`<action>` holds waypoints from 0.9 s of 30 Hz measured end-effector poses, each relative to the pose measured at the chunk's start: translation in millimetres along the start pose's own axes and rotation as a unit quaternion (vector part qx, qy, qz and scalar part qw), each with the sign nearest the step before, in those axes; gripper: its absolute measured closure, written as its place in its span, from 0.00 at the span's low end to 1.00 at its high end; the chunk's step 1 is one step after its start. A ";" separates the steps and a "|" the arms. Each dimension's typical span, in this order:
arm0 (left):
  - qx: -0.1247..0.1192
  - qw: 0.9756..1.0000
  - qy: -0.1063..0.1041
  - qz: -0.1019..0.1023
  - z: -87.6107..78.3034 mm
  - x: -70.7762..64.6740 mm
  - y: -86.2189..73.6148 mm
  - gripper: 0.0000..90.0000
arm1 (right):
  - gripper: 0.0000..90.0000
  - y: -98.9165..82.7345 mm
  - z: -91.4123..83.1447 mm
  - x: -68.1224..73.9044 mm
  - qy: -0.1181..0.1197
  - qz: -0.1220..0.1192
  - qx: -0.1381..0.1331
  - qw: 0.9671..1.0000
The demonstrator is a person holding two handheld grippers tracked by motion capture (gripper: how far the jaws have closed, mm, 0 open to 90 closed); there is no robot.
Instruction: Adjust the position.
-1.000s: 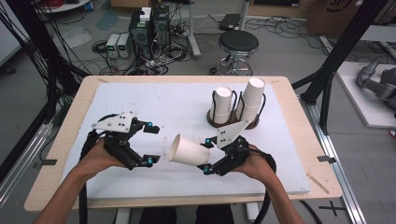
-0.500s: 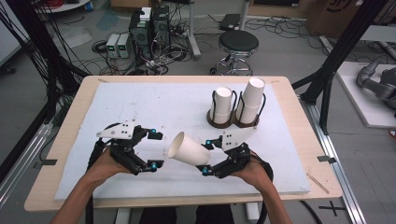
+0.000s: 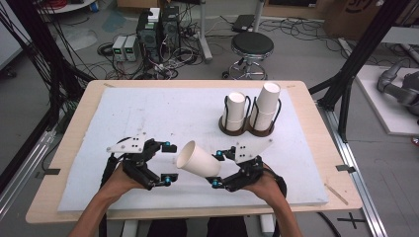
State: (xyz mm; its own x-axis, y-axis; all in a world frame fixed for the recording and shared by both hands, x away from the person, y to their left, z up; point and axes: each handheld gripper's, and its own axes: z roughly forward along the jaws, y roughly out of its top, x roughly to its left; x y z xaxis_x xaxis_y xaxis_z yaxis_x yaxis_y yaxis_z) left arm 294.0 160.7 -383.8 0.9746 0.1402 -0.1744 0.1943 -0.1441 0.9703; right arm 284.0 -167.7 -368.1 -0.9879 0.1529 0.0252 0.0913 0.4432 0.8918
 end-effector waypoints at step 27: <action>-0.029 0.999 -0.033 -0.003 35.2 -5.1 12.5 0.08 | 0.40 -5.9 11.8 4.8 0.008 0.000 -0.040 0.999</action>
State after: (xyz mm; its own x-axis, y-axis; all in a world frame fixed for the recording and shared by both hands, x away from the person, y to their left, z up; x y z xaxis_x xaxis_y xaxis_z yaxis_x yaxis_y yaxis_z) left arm 295.4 123.7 -376.7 0.9791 0.0756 -0.1886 0.1949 -0.0863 0.9770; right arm 280.2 -159.1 -378.5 -0.9898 0.1392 0.0316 0.0817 0.3703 0.9253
